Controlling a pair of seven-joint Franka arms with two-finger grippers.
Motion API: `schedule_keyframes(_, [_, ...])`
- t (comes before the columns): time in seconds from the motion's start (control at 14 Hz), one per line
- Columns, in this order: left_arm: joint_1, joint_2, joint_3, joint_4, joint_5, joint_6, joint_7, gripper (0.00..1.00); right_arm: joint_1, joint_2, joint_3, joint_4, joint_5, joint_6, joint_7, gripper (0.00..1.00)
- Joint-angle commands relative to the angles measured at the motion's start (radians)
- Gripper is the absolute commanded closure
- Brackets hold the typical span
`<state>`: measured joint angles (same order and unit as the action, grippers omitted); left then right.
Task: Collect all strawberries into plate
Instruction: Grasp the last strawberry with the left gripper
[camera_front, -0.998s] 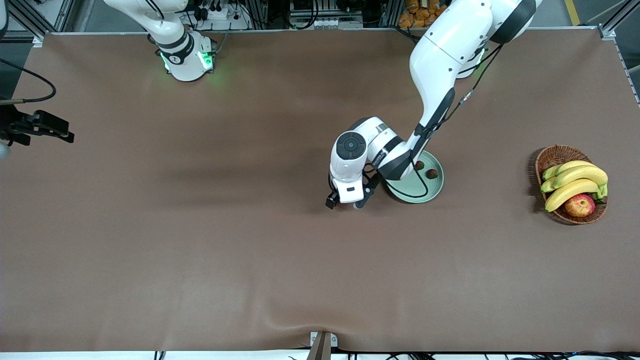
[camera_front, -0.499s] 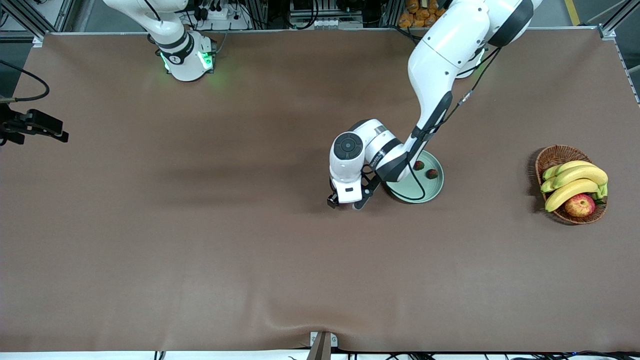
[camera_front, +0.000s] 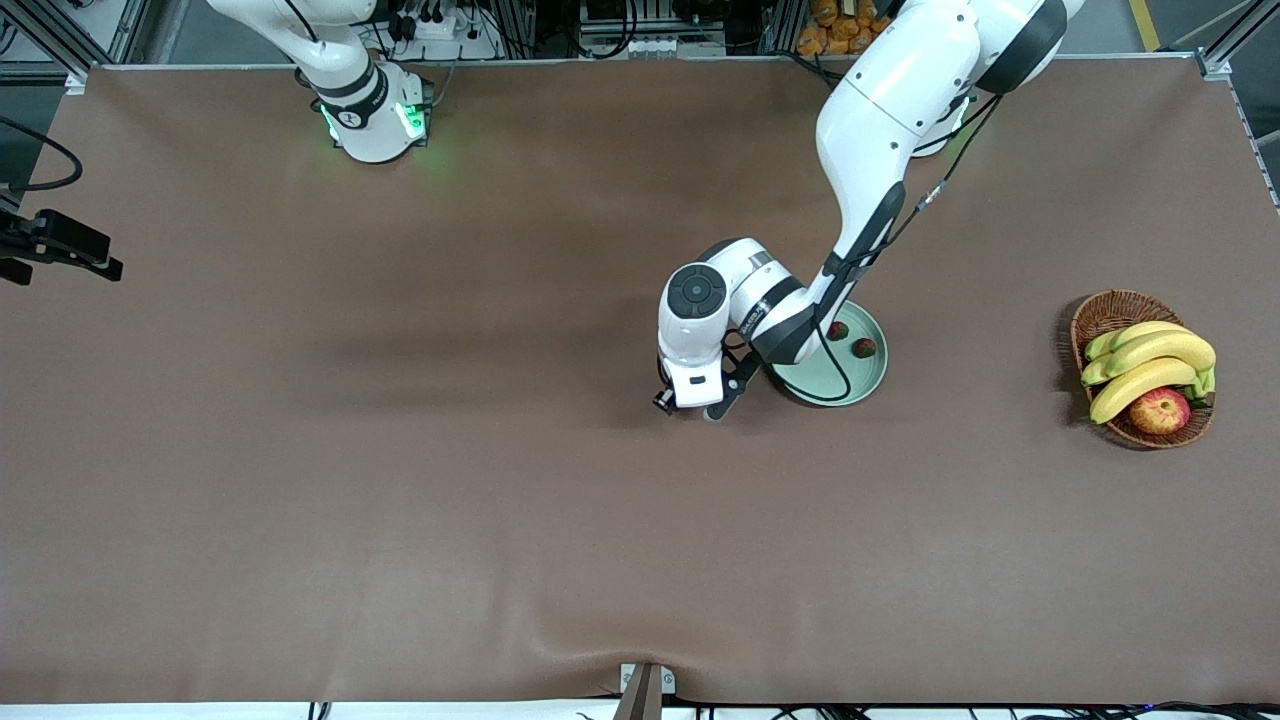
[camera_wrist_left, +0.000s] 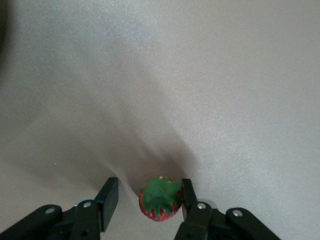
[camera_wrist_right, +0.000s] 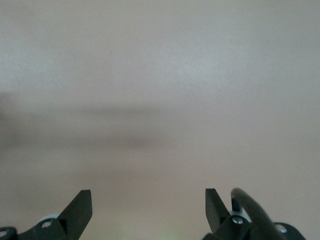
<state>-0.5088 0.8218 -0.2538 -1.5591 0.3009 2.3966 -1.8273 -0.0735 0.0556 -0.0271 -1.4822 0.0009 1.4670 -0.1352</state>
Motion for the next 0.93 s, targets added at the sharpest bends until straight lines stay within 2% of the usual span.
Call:
schedule_keyframes(0.0, [-0.011,0.010,0.008,0.017,0.029,0.006,-0.020,0.50,-0.026,-0.010,0.021,0.010,0.008,-0.025,-0.007,0.00])
schedule_keyframes(0.14, [-0.011,0.008,0.008,0.017,0.029,0.006,-0.026,0.90,-0.028,-0.011,0.021,0.007,0.008,-0.021,-0.009,0.00])
schedule_keyframes(0.21, [-0.011,0.008,0.008,0.017,0.029,0.006,-0.026,1.00,-0.028,-0.013,0.021,0.003,0.007,-0.022,-0.009,0.00])
schedule_keyframes(0.5, [0.006,-0.026,0.008,0.017,0.033,0.004,-0.010,1.00,-0.029,-0.016,0.019,0.000,0.004,-0.017,-0.007,0.00])
schedule_keyframes(0.64, [0.047,-0.067,0.007,0.005,0.035,-0.016,-0.004,1.00,-0.031,-0.016,0.018,-0.001,0.004,-0.017,-0.009,0.00])
schedule_keyframes(0.86, [0.102,-0.125,-0.002,-0.047,0.032,-0.106,0.043,1.00,-0.031,-0.017,0.016,-0.013,0.005,0.018,-0.007,0.00])
